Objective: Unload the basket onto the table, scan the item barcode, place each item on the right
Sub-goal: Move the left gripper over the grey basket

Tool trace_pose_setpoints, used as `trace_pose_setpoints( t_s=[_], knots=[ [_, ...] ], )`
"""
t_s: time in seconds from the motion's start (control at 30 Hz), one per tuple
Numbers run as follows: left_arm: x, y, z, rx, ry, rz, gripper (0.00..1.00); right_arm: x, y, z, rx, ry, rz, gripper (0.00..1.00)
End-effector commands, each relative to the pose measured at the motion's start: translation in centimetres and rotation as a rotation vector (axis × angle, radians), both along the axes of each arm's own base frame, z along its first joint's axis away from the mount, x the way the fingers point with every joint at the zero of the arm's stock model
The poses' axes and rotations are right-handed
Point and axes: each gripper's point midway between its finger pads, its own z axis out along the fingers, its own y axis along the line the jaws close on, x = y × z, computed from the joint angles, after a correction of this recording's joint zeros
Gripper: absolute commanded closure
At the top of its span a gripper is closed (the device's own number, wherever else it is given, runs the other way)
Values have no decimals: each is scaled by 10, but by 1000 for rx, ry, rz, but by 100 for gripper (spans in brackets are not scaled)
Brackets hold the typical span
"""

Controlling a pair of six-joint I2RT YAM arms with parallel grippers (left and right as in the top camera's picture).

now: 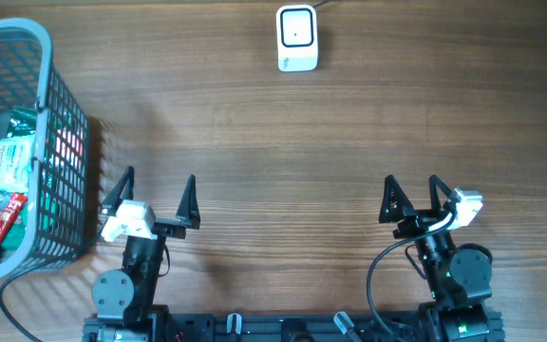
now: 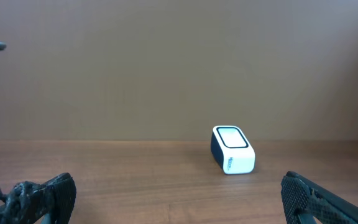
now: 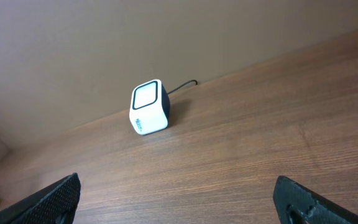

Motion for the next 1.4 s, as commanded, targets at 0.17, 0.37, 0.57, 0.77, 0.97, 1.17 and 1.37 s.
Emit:
trace_pose_setpoints(
  t_s=[0.17,0.37,0.57,0.77,0.97,1.17,1.37],
  knots=[
    [1,-2,-9,-6,29,-15,0,1,-1,-1,-19,0,-8,0],
    [2,-2,-23,-3,87,-15,0,1,-1,-1,-19,0,-8,0],
    [-7,-12,24,-1,-90,-75,0,1,-1,-1,-19,0,-8,0],
    [-31,-3,119,-14,-203,-30,0,1,-1,-1,-19,0,-8,0],
    [-36,4,209,-52,-31,1,0,1,-1,-1,-19,0,-8,0],
    [-10,4,258,-38,404,24,0,1,-1,-1,-19,0,-8,0],
    [25,1,271,-21,691,23,0,1,-1,-1,-19,0,-8,0]
  ],
)
